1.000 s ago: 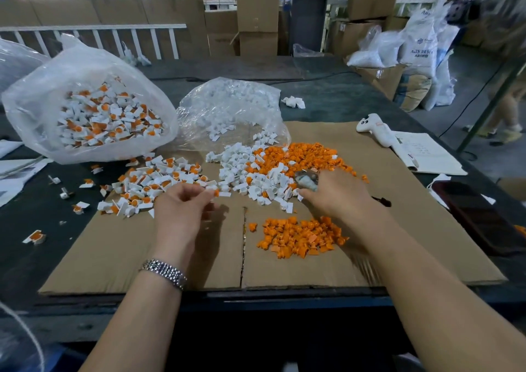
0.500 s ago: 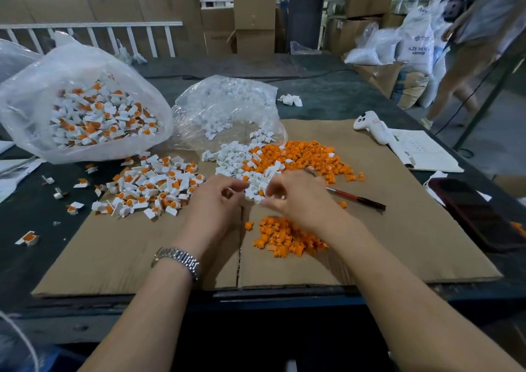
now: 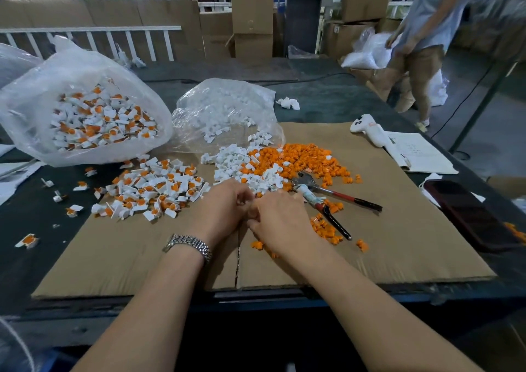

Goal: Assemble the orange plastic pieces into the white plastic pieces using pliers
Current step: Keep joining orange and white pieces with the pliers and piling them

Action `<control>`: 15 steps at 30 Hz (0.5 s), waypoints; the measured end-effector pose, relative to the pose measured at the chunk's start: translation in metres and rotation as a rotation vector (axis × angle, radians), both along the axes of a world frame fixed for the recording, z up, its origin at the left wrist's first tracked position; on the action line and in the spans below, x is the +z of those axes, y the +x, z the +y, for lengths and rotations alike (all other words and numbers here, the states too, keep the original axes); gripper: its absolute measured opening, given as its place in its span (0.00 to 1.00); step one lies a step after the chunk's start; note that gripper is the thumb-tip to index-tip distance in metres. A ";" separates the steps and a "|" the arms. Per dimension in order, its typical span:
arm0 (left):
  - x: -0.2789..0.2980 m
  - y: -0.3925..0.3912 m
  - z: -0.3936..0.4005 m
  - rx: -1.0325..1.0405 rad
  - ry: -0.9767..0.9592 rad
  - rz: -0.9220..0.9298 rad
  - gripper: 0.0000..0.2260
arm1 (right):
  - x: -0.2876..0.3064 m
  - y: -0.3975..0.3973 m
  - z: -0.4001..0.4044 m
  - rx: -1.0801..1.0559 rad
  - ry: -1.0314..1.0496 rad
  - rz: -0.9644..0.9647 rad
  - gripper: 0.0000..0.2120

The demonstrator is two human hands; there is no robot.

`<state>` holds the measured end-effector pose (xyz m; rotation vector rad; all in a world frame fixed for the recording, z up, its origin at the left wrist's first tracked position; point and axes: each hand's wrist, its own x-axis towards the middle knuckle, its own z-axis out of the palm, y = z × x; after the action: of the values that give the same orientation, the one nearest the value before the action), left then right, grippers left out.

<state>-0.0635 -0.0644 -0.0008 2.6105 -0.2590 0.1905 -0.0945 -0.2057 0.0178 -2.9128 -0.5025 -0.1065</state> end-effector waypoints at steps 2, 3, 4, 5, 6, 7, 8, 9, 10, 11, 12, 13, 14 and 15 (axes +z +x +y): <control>-0.001 -0.001 0.001 0.038 0.005 -0.009 0.06 | 0.001 0.000 -0.001 0.000 -0.003 -0.007 0.05; -0.001 -0.002 0.003 0.066 -0.025 -0.007 0.06 | 0.002 0.000 -0.001 -0.001 -0.017 -0.013 0.03; 0.000 -0.004 0.004 0.099 -0.092 0.005 0.05 | 0.003 -0.001 -0.001 0.001 -0.028 -0.011 0.03; 0.002 -0.006 0.007 0.132 -0.195 0.030 0.05 | 0.003 -0.001 -0.001 0.003 -0.020 -0.006 0.03; 0.004 -0.010 0.010 0.158 -0.316 0.060 0.05 | 0.002 0.000 -0.001 0.005 0.006 0.005 0.02; 0.006 -0.015 0.014 0.176 -0.444 0.098 0.06 | 0.002 0.000 -0.003 0.000 0.053 0.018 0.04; 0.008 -0.021 0.017 0.180 -0.597 0.147 0.07 | 0.002 0.002 -0.005 -0.008 0.116 0.036 0.07; 0.009 -0.027 0.020 0.186 -0.796 0.219 0.08 | 0.003 0.004 -0.008 -0.012 0.197 0.049 0.10; 0.011 -0.033 0.022 0.187 -1.046 0.319 0.09 | 0.005 0.006 -0.012 -0.012 0.286 0.059 0.12; 0.011 -0.038 0.023 0.181 -1.284 0.420 0.09 | 0.008 0.008 -0.016 -0.009 0.390 0.076 0.11; 0.009 -0.040 0.024 0.177 -1.451 0.482 0.10 | 0.011 0.009 -0.020 -0.013 0.503 0.103 0.10; 0.007 -0.040 0.026 0.175 -1.527 0.509 0.12 | 0.013 0.010 -0.024 -0.021 0.619 0.135 0.08; 0.007 -0.040 0.027 0.169 -1.563 0.524 0.13 | 0.015 0.010 -0.028 -0.030 0.725 0.171 0.05; 0.006 -0.039 0.028 0.158 -1.584 0.535 0.14 | 0.016 0.010 -0.030 -0.034 0.814 0.202 0.04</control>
<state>-0.1026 -0.0364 0.0056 1.0213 0.2369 -0.2024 -0.0844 -0.2357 0.0340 -2.1047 -0.2803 -0.0116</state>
